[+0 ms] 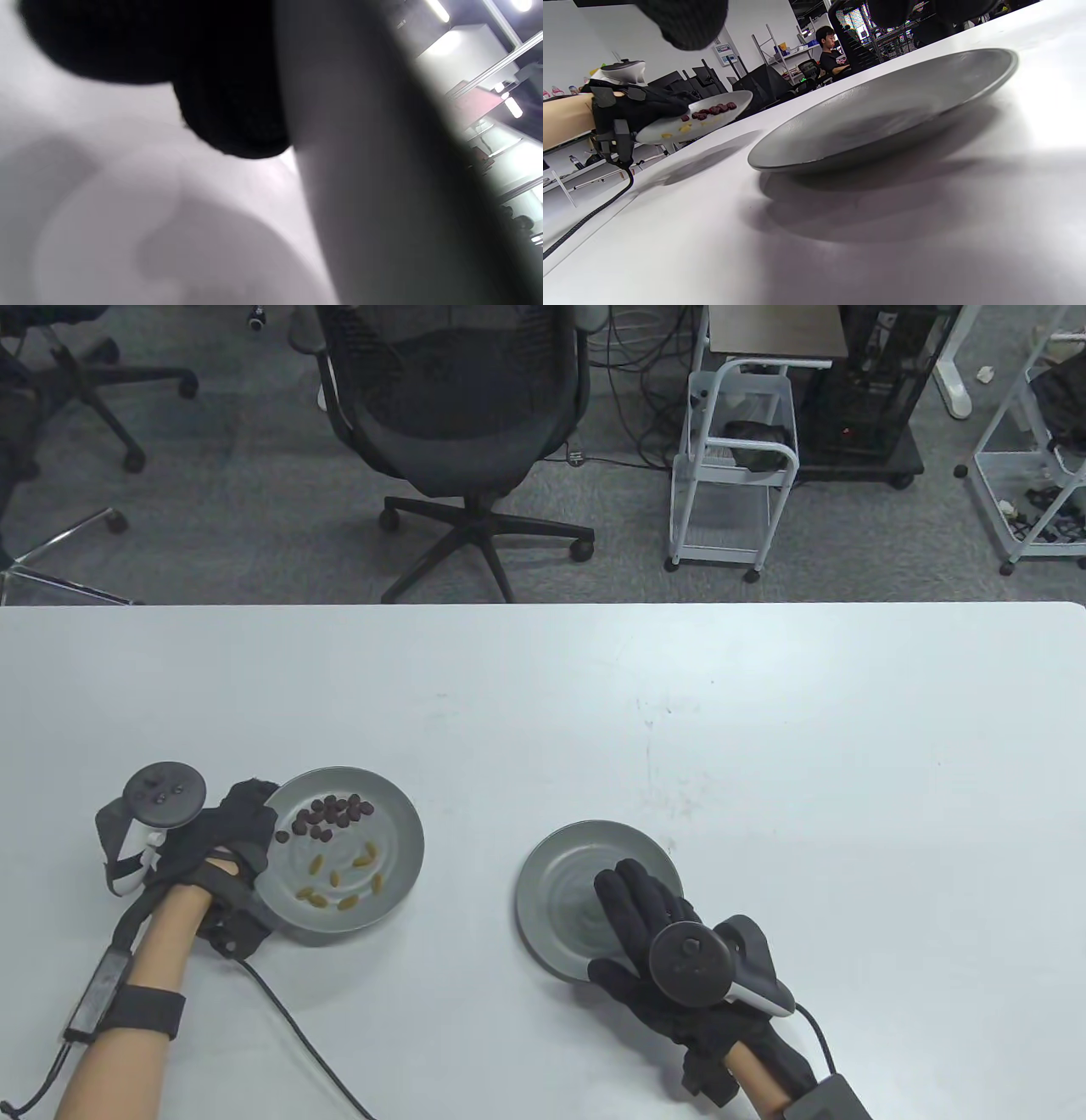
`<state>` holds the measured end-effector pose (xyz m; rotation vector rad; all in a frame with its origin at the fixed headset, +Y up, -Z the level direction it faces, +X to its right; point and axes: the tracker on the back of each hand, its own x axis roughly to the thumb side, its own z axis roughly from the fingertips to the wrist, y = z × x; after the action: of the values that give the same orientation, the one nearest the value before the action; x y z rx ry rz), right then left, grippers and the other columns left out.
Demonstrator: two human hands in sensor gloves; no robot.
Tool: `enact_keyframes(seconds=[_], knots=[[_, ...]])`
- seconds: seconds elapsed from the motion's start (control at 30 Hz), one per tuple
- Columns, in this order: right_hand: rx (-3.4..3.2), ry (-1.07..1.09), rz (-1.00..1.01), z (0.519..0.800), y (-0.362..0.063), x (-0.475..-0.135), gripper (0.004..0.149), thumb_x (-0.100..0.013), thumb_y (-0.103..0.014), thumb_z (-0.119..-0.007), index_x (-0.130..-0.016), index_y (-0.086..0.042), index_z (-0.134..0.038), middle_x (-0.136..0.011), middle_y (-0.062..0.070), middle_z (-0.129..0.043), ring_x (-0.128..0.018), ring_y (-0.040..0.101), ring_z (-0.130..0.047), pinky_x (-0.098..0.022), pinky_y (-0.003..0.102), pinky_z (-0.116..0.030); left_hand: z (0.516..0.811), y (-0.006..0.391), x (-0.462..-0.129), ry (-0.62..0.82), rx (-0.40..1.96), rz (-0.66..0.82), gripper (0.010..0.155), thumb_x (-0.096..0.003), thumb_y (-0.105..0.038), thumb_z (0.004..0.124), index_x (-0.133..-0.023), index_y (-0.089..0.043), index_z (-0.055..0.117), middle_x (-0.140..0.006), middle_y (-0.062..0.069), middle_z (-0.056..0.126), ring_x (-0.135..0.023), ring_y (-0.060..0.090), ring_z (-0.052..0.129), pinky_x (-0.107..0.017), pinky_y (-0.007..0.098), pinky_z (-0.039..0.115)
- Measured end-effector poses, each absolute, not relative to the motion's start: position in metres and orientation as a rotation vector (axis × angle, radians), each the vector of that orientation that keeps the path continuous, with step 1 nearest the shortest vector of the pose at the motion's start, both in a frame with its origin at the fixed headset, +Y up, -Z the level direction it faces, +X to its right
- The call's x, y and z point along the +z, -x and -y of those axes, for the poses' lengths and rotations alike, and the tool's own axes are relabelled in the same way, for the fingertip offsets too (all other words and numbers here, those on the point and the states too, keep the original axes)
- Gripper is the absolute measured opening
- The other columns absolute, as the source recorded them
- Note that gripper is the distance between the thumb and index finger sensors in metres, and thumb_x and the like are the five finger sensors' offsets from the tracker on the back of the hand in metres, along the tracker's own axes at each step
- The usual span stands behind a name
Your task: Pick raisins with hand pinch into plate
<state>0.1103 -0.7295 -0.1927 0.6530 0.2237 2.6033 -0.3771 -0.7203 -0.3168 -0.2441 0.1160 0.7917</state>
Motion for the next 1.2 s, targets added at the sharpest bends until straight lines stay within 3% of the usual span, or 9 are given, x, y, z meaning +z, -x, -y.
enact_keyframes(seconds=[0.37,0.5,0.7,0.8,0.97,1.07,1.2], knots=[[2.648,-0.627,-0.189,0.727,-0.11,-0.192,0.091,-0.054,-0.055,-0.064,-0.115,-0.016,-0.01,-0.119,0.024,-0.015,-0.108,0.053,-0.04,-0.07,0.073,-0.048,0.699,0.293,-0.255,0.178,0.951,-0.036,0.054,-0.0474,-0.032,0.068,-0.098,-0.011,0.063,-0.072,0.012,0.097,-0.016,0.018,0.11,-0.004,0.031,0.093],[2.682,-0.589,-0.164,0.73,-0.111,-0.194,0.091,-0.054,-0.055,-0.064,-0.115,-0.016,-0.009,-0.119,0.024,-0.015,-0.108,0.053,-0.041,-0.07,0.073,-0.048,0.706,0.268,-0.226,0.13,0.986,-0.028,0.055,-0.0475,-0.032,0.067,-0.098,-0.012,0.062,-0.071,0.011,0.096,-0.014,0.017,0.109,-0.003,0.03,0.093],[2.716,-0.539,-0.032,0.724,-0.112,-0.191,0.09,-0.054,-0.055,-0.064,-0.116,-0.016,-0.013,-0.12,0.023,-0.019,-0.108,0.052,-0.043,-0.07,0.073,-0.049,0.732,0.26,-0.207,0.093,1.114,-0.026,0.056,-0.0476,-0.032,0.067,-0.099,-0.012,0.062,-0.071,0.013,0.095,-0.015,0.019,0.108,-0.004,0.032,0.093],[2.741,-0.506,0.114,0.715,-0.107,-0.186,0.086,-0.053,-0.054,-0.066,-0.117,-0.015,-0.022,-0.12,0.023,-0.032,-0.106,0.051,-0.051,-0.069,0.072,-0.052,0.737,0.26,-0.206,0.093,1.103,-0.026,0.055,-0.0478,-0.033,0.067,-0.099,-0.013,0.061,-0.071,0.012,0.095,-0.015,0.018,0.108,-0.005,0.031,0.093],[2.802,-0.568,0.32,0.695,-0.072,-0.169,0.081,-0.053,-0.051,-0.07,-0.116,-0.011,-0.04,-0.11,0.022,-0.056,-0.09,0.045,-0.074,-0.068,0.067,-0.061,0.738,0.258,-0.207,0.093,1.102,-0.019,0.056,-0.0478,-0.033,0.067,-0.099,-0.013,0.061,-0.072,0.013,0.094,-0.017,0.02,0.108,-0.006,0.033,0.093],[2.846,-0.617,0.327,0.684,-0.049,-0.165,0.067,-0.052,-0.049,-0.074,-0.108,-0.014,-0.064,-0.102,0.018,-0.065,-0.08,0.04,-0.079,-0.067,0.066,-0.063,0.736,0.257,-0.205,0.088,1.089,-0.023,0.056,-0.0477,-0.033,0.067,-0.099,-0.013,0.06,-0.072,0.013,0.094,-0.018,0.02,0.109,-0.007,0.033,0.094],[2.905,-0.659,0.175,0.672,-0.017,-0.169,0.053,-0.049,-0.046,-0.082,-0.092,-0.014,-0.084,-0.09,0.015,-0.077,-0.067,0.037,-0.085,-0.065,0.067,-0.065,0.738,0.255,-0.203,0.097,1.113,-0.034,0.056,-0.0477,-0.033,0.067,-0.099,-0.013,0.06,-0.073,0.012,0.094,-0.018,0.02,0.109,-0.008,0.033,0.094]])
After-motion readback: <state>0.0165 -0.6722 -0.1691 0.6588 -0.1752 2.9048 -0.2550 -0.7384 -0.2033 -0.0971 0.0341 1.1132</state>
